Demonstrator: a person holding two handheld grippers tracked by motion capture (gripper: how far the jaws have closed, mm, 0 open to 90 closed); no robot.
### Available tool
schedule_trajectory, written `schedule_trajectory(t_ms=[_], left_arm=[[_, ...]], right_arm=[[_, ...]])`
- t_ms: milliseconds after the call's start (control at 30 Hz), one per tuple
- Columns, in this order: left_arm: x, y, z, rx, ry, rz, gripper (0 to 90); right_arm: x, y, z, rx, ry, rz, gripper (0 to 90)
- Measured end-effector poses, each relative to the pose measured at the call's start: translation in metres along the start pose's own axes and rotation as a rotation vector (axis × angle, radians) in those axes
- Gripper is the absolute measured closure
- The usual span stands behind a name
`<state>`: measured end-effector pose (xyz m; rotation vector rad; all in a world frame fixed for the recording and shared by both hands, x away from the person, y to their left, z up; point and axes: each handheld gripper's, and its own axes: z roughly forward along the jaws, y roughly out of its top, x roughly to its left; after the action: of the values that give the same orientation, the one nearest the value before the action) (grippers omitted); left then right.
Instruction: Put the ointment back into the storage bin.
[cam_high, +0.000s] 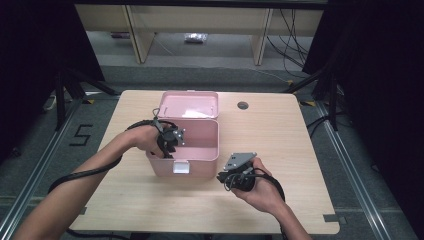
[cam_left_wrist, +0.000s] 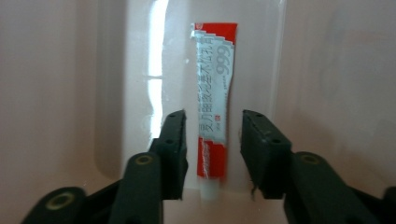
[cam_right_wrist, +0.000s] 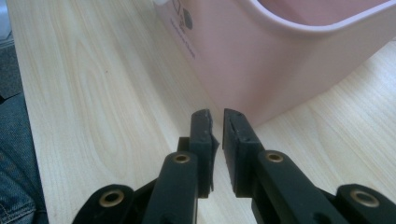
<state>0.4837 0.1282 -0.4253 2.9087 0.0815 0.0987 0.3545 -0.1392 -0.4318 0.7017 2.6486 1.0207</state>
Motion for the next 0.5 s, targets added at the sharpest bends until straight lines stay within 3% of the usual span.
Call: schedule_trajectory(t_ms=[200, 233, 333, 367, 433, 467, 500], left_arm=[[0.001, -0.002, -0.007, -0.017, 0.02, -0.004, 55.8], [0.001, -0.002, -0.008, -0.019, 0.021, -0.004, 55.8], [0.002, -0.004, -0.014, -0.034, 0.033, -0.006, 56.2], [0.002, -0.004, -0.016, -0.042, 0.042, -0.007, 56.3], [0.003, -0.006, -0.022, -0.069, 0.055, -0.02, 56.5], [0.003, -0.007, -0.025, -0.086, 0.065, -0.026, 56.6], [0.004, -0.008, -0.028, -0.105, 0.078, -0.038, 56.2]], right_arm=[[-0.001, 0.0, 0.001, -0.006, -0.007, -0.014, 82.8], [0.001, 0.0, 0.001, -0.001, -0.004, 0.009, 82.9], [-0.002, 0.001, 0.001, -0.011, -0.007, -0.033, 83.0], [-0.004, 0.001, 0.002, -0.025, -0.011, -0.071, 83.1], [-0.003, 0.002, 0.001, -0.025, -0.018, -0.05, 83.3], [-0.001, 0.001, 0.001, -0.019, -0.009, -0.007, 83.4], [-0.001, 0.001, 0.001, -0.023, -0.015, -0.01, 83.4]])
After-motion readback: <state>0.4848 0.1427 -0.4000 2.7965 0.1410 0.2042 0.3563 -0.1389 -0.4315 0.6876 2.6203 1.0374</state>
